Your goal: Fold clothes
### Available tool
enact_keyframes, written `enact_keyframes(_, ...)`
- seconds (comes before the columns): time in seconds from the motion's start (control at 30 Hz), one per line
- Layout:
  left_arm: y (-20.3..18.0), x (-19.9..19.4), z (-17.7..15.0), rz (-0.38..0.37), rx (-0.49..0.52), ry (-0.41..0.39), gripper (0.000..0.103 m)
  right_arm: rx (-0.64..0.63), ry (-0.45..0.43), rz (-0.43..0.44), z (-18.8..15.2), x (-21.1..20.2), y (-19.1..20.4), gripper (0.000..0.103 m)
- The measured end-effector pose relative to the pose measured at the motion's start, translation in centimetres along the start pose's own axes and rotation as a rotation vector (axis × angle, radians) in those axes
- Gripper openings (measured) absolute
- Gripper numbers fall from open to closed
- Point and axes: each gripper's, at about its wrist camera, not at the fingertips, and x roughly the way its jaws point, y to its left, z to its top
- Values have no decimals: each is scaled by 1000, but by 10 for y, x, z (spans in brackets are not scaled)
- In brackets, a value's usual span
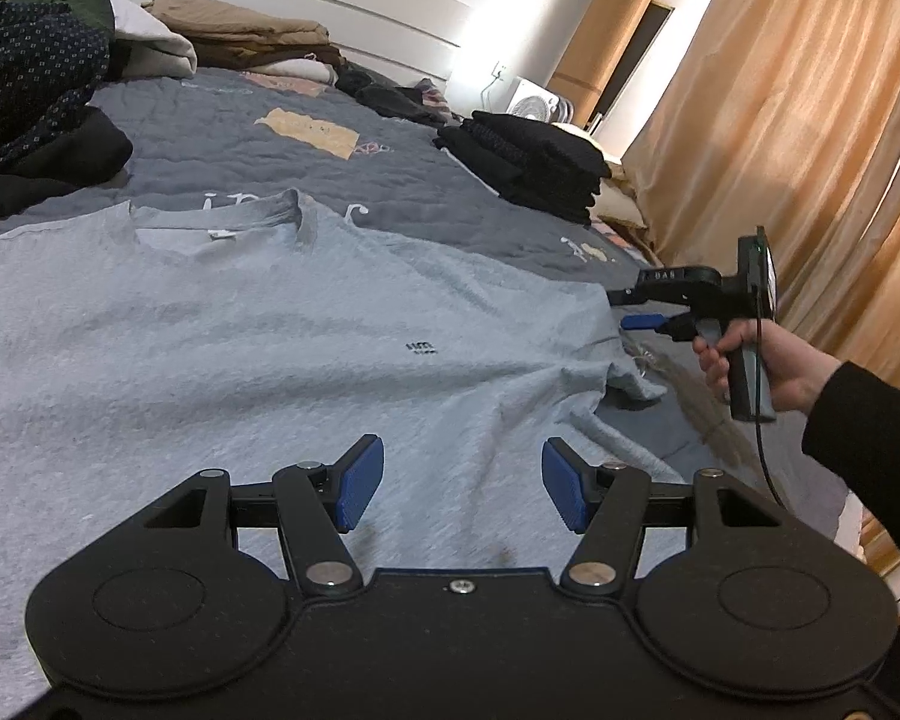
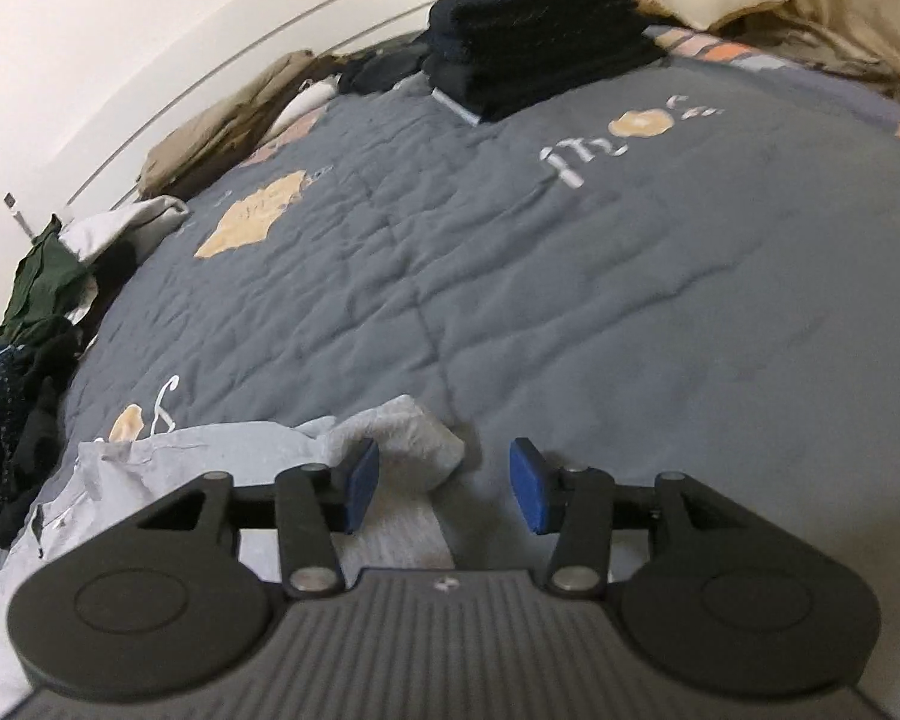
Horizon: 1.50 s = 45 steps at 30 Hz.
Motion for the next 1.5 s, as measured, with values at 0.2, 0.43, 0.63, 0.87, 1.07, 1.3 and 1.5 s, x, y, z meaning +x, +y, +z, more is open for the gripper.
enact_keyframes(0.2,0,-1,0,0,-1,1,58,67,12,5,2,15,-3,47)
enact_keyframes(0.43,1,-2,1,5,-5,0,58,168,46,56,6,27,-4,3)
enact_keyframes(0.63,2,-2,1,10,-10,-2,58,179,-47,15,21,15,0,1)
enact_keyframes(0.87,2,-2,2,8,-6,-1,58,138,-55,-124,35,21,-1,1)
enact_keyframes(1.07,1,-3,3,5,-5,0,58,197,-52,-57,6,-14,-5,6)
enact_keyframes(1.3,-5,-5,3,-16,3,-10,58,266,-49,21,-28,-55,-9,33)
enact_keyframes(1.5,-17,-8,3,-47,26,-17,58,245,-34,-12,-65,-73,-3,37)
